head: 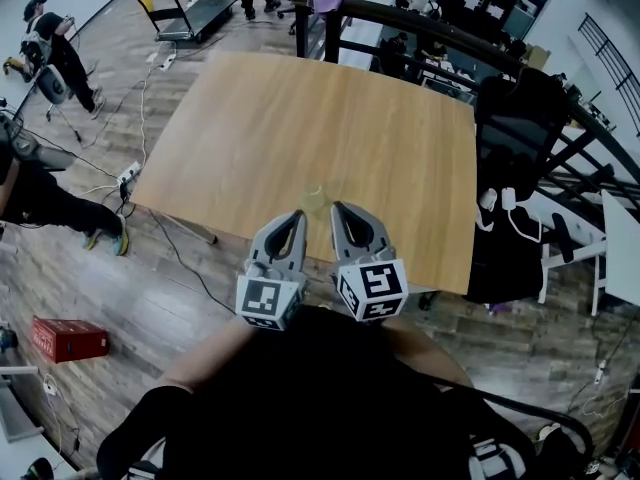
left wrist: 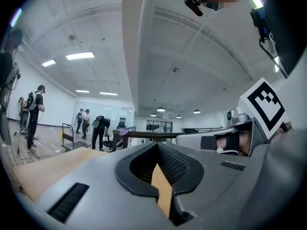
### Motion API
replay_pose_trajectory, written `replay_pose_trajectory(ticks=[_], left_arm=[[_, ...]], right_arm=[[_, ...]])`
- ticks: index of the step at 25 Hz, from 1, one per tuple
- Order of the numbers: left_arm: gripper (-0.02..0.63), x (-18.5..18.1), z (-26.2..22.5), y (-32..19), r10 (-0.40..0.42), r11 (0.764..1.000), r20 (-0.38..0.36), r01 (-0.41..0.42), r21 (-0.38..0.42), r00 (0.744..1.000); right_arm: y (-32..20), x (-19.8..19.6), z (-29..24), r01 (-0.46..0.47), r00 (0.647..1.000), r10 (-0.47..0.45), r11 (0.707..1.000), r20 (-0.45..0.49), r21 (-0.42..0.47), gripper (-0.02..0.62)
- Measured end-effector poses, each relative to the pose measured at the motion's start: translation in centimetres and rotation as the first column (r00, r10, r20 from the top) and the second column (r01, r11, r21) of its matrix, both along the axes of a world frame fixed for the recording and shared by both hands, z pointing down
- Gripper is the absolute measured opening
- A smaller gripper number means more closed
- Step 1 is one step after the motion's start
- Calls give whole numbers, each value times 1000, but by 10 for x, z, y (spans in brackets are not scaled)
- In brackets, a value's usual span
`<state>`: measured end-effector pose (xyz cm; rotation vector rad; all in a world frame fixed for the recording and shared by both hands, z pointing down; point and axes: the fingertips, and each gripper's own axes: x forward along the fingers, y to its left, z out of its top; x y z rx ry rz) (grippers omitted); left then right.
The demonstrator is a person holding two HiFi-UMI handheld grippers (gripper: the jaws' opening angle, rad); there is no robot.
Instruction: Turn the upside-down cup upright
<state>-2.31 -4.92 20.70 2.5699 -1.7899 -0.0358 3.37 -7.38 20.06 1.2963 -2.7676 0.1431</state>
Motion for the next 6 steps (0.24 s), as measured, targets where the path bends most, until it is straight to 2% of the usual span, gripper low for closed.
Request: replay_pose_trajectory(ticks=[6], left_arm=[[8,1,3,2,-15,1000,4,15,-19,1000]], right_arm=[[4,-2,3,19,1000,-19,1000,-2,-12,12]])
